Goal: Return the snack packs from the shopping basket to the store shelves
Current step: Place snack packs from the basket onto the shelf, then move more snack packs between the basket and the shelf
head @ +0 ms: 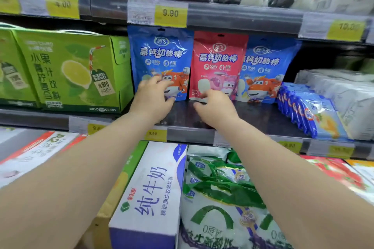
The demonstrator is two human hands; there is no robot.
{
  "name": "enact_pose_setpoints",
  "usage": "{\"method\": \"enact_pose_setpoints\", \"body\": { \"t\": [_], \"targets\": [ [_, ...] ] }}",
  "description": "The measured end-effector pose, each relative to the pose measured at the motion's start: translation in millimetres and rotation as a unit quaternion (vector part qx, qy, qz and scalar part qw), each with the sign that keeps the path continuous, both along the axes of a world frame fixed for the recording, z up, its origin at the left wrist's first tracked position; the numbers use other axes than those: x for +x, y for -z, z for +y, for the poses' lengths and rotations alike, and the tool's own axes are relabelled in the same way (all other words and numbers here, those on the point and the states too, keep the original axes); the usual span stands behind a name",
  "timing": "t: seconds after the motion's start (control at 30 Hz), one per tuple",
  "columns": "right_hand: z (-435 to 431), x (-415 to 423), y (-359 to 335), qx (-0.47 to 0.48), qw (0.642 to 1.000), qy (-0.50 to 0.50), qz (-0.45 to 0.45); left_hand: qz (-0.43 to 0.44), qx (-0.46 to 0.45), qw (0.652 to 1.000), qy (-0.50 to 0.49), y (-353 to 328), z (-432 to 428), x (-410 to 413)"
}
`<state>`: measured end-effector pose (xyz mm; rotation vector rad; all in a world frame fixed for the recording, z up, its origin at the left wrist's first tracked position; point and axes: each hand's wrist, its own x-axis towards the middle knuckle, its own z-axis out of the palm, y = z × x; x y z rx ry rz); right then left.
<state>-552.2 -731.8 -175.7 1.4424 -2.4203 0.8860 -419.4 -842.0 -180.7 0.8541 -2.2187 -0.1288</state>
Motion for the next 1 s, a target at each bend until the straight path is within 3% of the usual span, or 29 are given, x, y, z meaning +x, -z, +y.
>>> {"method": "enact_pose_setpoints", "body": {
  "t": [0.17,0.27,0.43,0.6,0.8,1.0],
  "targets": [
    [45.1,58.9,34.6,-0.200,0.966,-0.119,0.115,0.074,-0.050,0.995,0.045,36.4,53.6,47.7],
    [54.6,83.8,54.7,-0.232,0.951,-0.140,0.148,0.067,-0.062,0.995,0.033,53.5,66.2,72.8],
    [66.4,116.3,37.9,-0.063,0.985,-0.149,0.059,-0.011,0.042,0.999,0.001,33.5,79.8,115.0],
    [113.0,164.5,-36.8,0.138,0.969,-0.194,-0.068,-0.060,0.255,0.963,-0.058,-35.4,132.5,182.7],
    [178.0,225.0,-120.7,0.212,0.940,-0.214,-0.159,-0.096,0.339,0.930,-0.108,-110.7,215.2,275.1],
    [201.8,290.8,-137.1,0.257,0.903,-0.287,-0.193,-0.058,0.366,0.908,-0.195,-135.2,270.3,363.7]
  ]
}}
